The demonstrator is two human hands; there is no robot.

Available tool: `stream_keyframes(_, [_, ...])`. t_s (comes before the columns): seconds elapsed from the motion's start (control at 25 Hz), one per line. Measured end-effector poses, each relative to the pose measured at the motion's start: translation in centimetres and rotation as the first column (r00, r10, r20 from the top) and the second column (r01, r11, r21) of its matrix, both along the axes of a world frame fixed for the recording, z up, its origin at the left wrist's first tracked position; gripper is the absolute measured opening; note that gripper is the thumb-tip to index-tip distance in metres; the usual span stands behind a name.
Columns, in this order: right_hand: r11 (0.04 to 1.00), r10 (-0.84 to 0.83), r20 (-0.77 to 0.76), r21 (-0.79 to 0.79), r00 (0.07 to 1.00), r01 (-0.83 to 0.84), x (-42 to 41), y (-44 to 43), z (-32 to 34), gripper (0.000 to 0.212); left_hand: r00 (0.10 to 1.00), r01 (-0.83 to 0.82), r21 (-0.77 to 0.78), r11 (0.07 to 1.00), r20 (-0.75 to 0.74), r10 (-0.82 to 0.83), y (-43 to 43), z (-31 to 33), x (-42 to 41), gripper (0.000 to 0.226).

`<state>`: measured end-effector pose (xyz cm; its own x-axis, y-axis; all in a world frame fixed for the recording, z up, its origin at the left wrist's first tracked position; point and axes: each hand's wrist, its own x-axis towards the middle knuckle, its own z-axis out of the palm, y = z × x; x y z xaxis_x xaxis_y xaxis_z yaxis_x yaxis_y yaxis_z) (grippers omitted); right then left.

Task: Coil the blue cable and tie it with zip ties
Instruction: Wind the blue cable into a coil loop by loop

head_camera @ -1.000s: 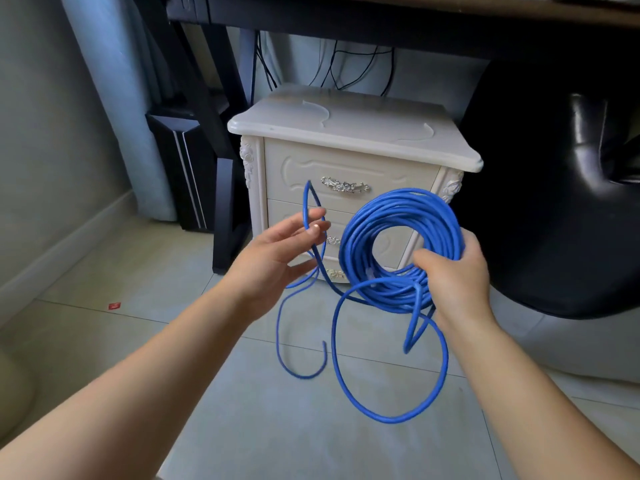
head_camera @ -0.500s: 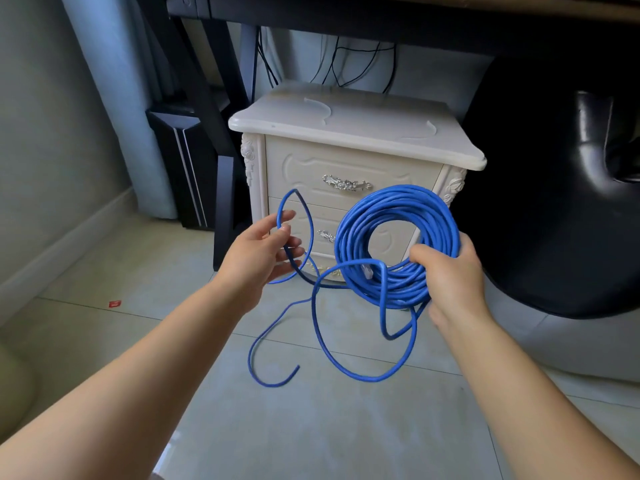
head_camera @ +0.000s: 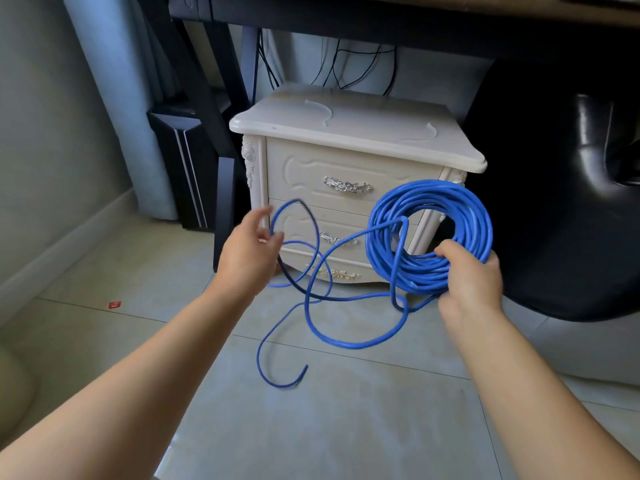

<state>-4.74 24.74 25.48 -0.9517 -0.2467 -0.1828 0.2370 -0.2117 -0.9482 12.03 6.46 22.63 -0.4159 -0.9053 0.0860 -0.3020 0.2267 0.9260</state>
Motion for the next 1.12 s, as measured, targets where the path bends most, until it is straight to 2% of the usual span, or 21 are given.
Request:
stream_keyframes(0.04, [1.0, 0.004, 0.012, -0.009, 1.0, -0.003, 0.1, 0.0, 0.1, 0.029, 0.991, -0.024, -0.176, 0.984, 0.129, 0.047, 0.0, -0.2, 0.0, 0.053])
stream_keyframes(0.08, [1.0, 0.004, 0.012, -0.021, 1.0, -0.004, 0.2, 0.0, 0.0, 0.029, 0.986, 0.006, -0.288, 0.958, 0.159, 0.041, 0.5, -0.2, 0.0, 0.057])
stream_keyframes(0.12, [0.999, 0.004, 0.005, -0.035, 1.0, -0.003, 0.3, -0.2, 0.0, 0.029, 0.992, 0.069, -0.323, 0.944, 0.124, -0.03, 1.4, 0.1, -0.2, 0.049])
stream_keyframes(0.2, [0.999, -0.002, -0.008, -0.048, 1.0, 0.001, 0.7, -0.6, -0.2, 0.028, 0.956, 0.293, -0.278, 0.915, 0.061, -0.287, 4.2, 0.3, -0.9, 0.025])
stream_keyframes(0.28, [0.999, -0.01, 0.002, -0.042, 1.0, 0.01, 0.9, -0.9, -0.5, 0.028, 0.853, 0.522, -0.286, 0.804, 0.188, -0.487, 7.6, 0.0, -1.4, 0.039])
stream_keyframes(0.36, [0.998, -0.033, 0.047, -0.05, 0.998, 0.036, 0.8, -1.0, -0.6, 0.028, 0.764, 0.64, -0.326, 0.696, 0.373, -0.527, 10.2, -1.0, -1.8, 0.046])
stream_keyframes(0.44, [0.997, -0.034, 0.103, -0.064, 0.994, 0.041, 0.8, -1.0, -0.7, 0.029, 0.739, 0.654, -0.284, 0.701, 0.44, -0.511, 11.3, -2.1, -2.5, 0.044])
stream_keyframes(0.52, [0.996, -0.001, 0.134, -0.086, 0.991, 0.013, 0.7, -0.9, -0.6, 0.029, 0.794, 0.578, -0.156, 0.801, 0.334, -0.508, 10.5, -2.4, -3.0, 0.03])
stream_keyframes(0.56, [0.995, 0.01, 0.138, -0.097, 0.99, 0.003, 0.5, -0.8, -0.6, 0.03, 0.823, 0.53, -0.018, 0.848, 0.252, -0.509, 9.8, -2.0, -3.2, 0.018])
stream_keyframes(0.6, [0.995, 0.014, 0.139, -0.102, 0.99, 0.0, 0.4, -0.6, -0.5, 0.032, 0.861, 0.469, 0.169, 0.867, 0.133, -0.491, 8.8, -1.4, -3.2, 0.016])
stream_keyframes(0.64, [0.995, 0.016, 0.133, -0.097, 0.991, -0.003, 0.1, -0.4, -0.4, 0.033, 0.899, 0.404, 0.386, 0.829, -0.002, -0.437, 7.6, -0.9, -3.1, 0.027])
stream_keyframes(0.68, [0.996, 0.027, 0.125, -0.082, 0.992, -0.017, -0.2, 0.0, -0.2, 0.032, 0.93, 0.36, 0.595, 0.719, -0.169, -0.326, 6.5, -0.3, -3.0, 0.035])
stream_keyframes(0.72, [0.997, 0.05, 0.113, -0.056, 0.992, -0.044, -0.4, 0.3, 0.0, 0.029, 0.927, 0.37, 0.73, 0.575, -0.332, -0.174, 5.2, 0.4, -2.6, 0.038])
stream_keyframes(0.76, [0.997, 0.079, 0.103, -0.022, 0.992, -0.077, -0.5, 0.6, 0.1, 0.026, 0.888, 0.423, 0.782, 0.458, -0.459, -0.036, 4.0, 1.1, -2.0, 0.036])
stream_keyframes(0.84, [0.991, 0.116, 0.066, 0.054, 0.991, -0.119, -0.6, 0.9, 0.2, 0.026, 0.786, 0.548, 0.754, 0.363, -0.612, 0.084, 2.3, 1.9, -0.8, 0.028])
stream_keyframes(0.92, [0.981, 0.136, -0.023, 0.141, 0.99, -0.132, -0.6, 0.6, 0.1, 0.027, 0.684, 0.66, 0.656, 0.366, -0.726, 0.069, 1.9, 2.4, -0.2, 0.036])
stream_keyframes(0.96, [0.969, 0.16, -0.094, 0.204, 0.983, -0.139, -0.4, 0.4, 0.0, 0.028, 0.655, 0.685, 0.604, 0.407, -0.756, 0.021, 1.8, 2.3, -0.2, 0.04])
stream_keyframes(1.0, [0.95, 0.198, -0.171, 0.278, 0.965, -0.146, -0.1, 0.2, -0.1, 0.03, 0.655, 0.675, 0.556, 0.486, -0.754, -0.048, 2.1, 2.3, -0.3, 0.042])
stream_keyframes(1.08, [0.894, 0.299, -0.302, 0.421, 0.905, -0.155, 1.0, -0.1, -0.5, 0.035, 0.728, 0.609, 0.391, 0.691, -0.62, -0.291, 2.7, 2.1, -0.5, 0.039])
stream_keyframes(1.12, [0.861, 0.351, -0.346, 0.485, 0.87, -0.154, 1.6, -0.3, -0.6, 0.038, 0.761, 0.596, 0.289, 0.749, -0.5, -0.413, 2.9, 1.8, -0.6, 0.036])
